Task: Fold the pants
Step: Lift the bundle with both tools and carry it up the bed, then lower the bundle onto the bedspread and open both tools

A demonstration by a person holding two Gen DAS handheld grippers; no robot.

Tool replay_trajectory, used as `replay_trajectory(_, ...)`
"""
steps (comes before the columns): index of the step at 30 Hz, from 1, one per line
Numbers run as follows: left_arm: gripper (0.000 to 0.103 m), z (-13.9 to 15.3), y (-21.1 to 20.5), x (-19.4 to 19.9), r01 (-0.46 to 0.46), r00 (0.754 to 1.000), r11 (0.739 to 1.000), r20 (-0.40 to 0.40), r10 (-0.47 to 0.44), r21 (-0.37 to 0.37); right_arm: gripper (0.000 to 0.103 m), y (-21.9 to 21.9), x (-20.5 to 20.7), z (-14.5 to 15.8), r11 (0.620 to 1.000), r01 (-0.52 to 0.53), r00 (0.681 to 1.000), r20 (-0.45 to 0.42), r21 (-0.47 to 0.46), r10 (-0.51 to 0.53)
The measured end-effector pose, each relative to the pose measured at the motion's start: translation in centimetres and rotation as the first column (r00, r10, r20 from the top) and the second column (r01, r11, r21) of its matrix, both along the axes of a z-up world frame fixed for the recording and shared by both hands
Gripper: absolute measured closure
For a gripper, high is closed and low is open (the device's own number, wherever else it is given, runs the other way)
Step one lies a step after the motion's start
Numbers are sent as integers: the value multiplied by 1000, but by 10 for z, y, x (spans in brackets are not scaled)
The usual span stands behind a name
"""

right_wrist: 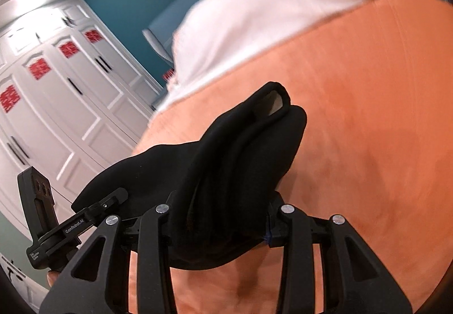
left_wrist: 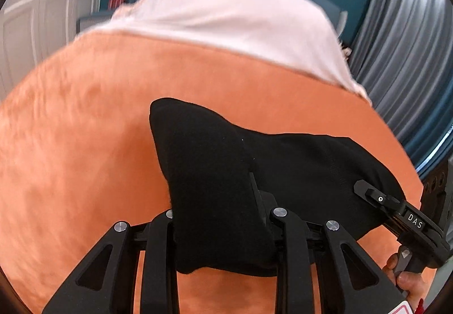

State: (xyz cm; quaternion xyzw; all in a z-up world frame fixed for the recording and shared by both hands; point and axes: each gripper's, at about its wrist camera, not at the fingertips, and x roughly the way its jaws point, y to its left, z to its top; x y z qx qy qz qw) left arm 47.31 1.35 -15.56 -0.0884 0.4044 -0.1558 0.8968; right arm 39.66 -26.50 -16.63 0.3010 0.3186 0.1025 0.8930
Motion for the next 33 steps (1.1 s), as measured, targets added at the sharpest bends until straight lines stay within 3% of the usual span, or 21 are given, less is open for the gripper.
replay_trajectory(4,77,-16,-1,-15,21,999,998,46,-23,54,66,3,-9,-37,1000,9,999,-31,7,-9)
replay_trajectory(8,76,-17,-15,-21,26,997,990,67,-35,140,65,3,-12,-47,1000,16,999,-39,16,-16)
replay_trajectory(17,76,-14,-17,-16,18,998,988,57,-27,155,65,-2,-9,-55,999,32,998,-52,28,-30)
replay_trajectory(22,78,-2,-18,-12,27,995,985,89,-43,173,65,1,-8,-44,999,40,999,-26,9,-40)
replay_trajectory(27,78,20,-21,-5,24,985,980,163,-57,195,65,5,-1,-9,999,53,996,77,8,-53)
replay_trajectory(30,78,9,-25,10,18,988,975,143,-51,223,65,3,9,-9,997,69,994,83,23,-71)
replay_trajectory(33,75,-17,-29,22,14,997,959,68,-35,282,64,-1,23,-39,994,84,996,-10,70,-84)
